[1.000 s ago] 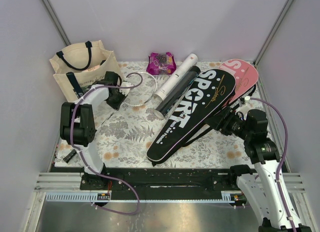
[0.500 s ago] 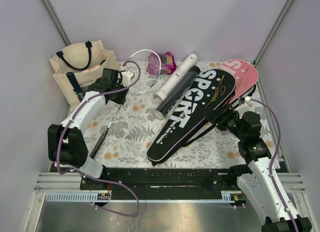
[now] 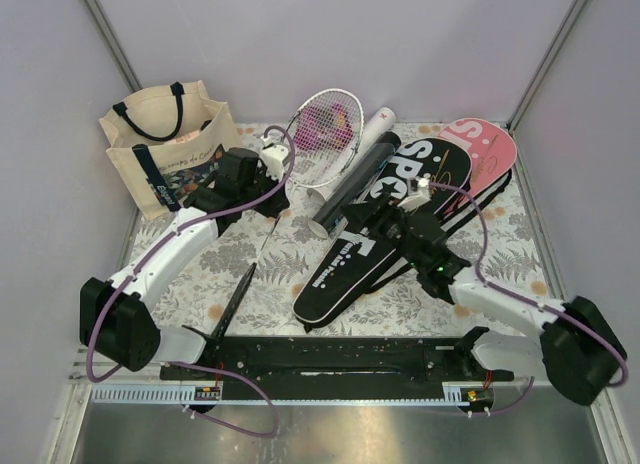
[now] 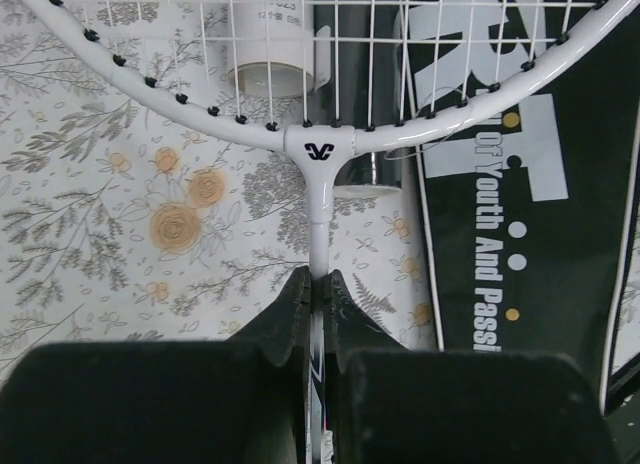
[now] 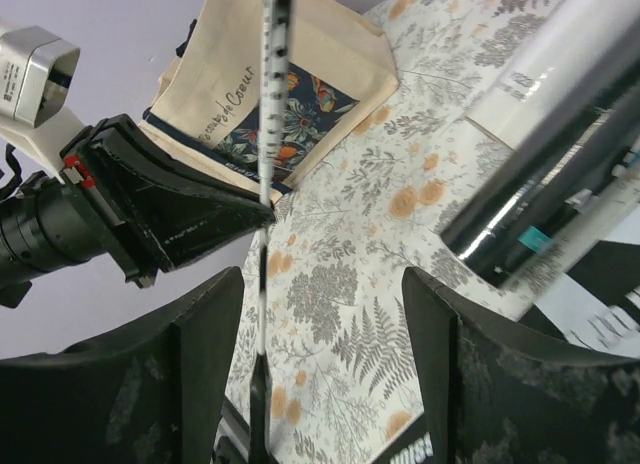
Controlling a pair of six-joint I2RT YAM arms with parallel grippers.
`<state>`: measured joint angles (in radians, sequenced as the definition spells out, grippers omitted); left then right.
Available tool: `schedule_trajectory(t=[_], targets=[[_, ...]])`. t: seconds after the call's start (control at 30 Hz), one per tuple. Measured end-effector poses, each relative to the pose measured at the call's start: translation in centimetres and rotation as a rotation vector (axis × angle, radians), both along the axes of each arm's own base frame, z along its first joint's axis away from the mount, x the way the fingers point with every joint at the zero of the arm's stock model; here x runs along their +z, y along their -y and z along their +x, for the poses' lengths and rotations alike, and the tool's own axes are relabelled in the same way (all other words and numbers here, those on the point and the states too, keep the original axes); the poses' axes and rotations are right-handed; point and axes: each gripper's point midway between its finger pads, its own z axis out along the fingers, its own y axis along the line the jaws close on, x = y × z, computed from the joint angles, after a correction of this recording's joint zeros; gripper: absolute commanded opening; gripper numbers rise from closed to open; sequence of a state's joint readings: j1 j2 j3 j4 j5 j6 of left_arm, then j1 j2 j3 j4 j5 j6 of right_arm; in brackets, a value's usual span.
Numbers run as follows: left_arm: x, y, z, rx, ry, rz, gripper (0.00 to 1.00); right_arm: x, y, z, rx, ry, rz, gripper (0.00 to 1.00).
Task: Pack up the badminton gear
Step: Pick up the racket from the center of the board.
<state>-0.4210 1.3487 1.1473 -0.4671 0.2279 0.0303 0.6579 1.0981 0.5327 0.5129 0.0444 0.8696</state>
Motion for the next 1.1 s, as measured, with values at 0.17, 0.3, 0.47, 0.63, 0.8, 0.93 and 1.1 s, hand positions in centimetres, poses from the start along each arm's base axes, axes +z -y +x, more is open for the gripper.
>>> schedule_trajectory(t=[0.17,0.3,0.47,0.63,0.8,0.93,1.1], targets=[[-0.8,1.3,-0.9,0.001,-0.038,-0.044,0.0,0.9,-4.1,1.2,-0.02,0.1,0.004,0.73],[-0.6,2.0,-1.1,-0.008,-0.047,-0.074,0.0,2.0,-6.5,2.5,-0.037,0.153,0.019,0.72],[-0.1,2.7,-1.3,-0.021,-0.047,-0.117,0.0,2.7,-8.6,4.5,-0.059,0.154,0.036,0.69],[1.1,3.2,-1.8,-0.041,-0.038,-0.164,0.0,1.9,-9.8,5.8,-0.07,0.115,0.05,0.68],[1.9,4.2,-2.1,-0.064,-0.035,-0.22,0.0,0.9,-10.6,6.4,-0.07,0.064,0.04,0.55],[2.0,4.7,-2.3,-0.079,-0.036,-0.245,0.0,1.1,-11.0,6.7,-0.071,0.053,0.06,0.27],[2.6,4.9,-2.2,-0.088,-0.013,-0.263,0.65,1.9,-11.2,6.7,-0.078,0.011,0.153,0.0]])
